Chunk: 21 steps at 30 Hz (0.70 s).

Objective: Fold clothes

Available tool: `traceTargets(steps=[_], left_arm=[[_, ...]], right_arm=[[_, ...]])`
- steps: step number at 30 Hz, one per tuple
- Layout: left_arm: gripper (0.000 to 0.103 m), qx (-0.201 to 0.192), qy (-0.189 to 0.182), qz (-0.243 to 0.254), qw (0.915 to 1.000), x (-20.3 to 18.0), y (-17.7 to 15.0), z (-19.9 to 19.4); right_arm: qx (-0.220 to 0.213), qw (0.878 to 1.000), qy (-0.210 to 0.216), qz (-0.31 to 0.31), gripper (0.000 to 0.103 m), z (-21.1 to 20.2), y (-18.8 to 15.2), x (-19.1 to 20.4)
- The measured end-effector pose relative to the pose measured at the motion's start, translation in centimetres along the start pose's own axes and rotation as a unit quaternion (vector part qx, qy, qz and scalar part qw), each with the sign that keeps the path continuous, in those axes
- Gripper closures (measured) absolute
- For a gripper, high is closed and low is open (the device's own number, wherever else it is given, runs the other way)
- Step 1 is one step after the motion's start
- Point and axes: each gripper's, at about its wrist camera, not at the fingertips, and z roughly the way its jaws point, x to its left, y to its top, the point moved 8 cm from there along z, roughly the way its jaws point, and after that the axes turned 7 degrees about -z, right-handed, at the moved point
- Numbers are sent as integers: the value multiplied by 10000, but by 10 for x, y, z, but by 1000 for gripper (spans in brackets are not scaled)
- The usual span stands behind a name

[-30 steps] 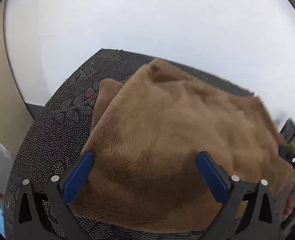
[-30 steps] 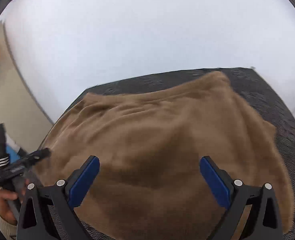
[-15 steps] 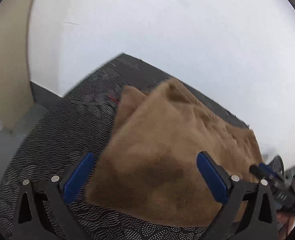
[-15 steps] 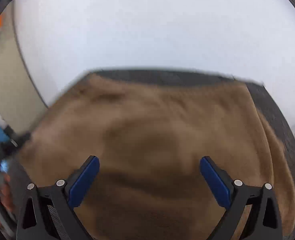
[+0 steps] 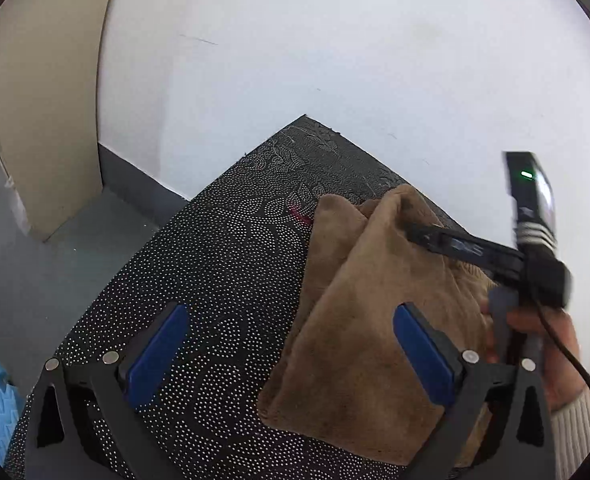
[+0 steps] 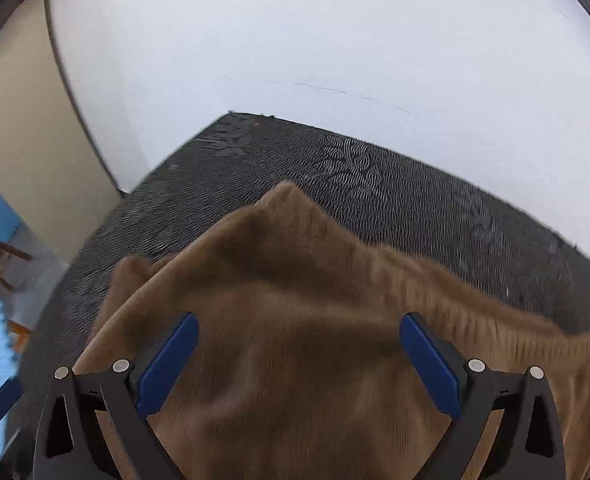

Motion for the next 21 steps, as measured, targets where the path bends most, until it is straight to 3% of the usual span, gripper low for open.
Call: traceTargets(steps=[6,11,13,15,17,21], left_arm=[[0,151,-13,26,9999,3,-6,7],[0,184,-130,42,9997,2,-6,4],[0,100,-233,-62,9997,5,-1,-2],[0,10,-303,-153,9994,9,6,-7],[0,-82,-348,-243,9991,15,14,-13],[0,-189,-445,-470,9977,30,26,-23]], right_arm=[[445,9982,-228,-328,1,44,6,5],[229,9989,-124,-389,1,38,1,5],[-28,9990,-95,-440,1,25,4,6],[-553,9961,72,-687,1,-9,3,21],[-1086,9883,302,-1028,1,-47,-2,41],[-1601,9653,771,-1916,1,-106,-49,94]])
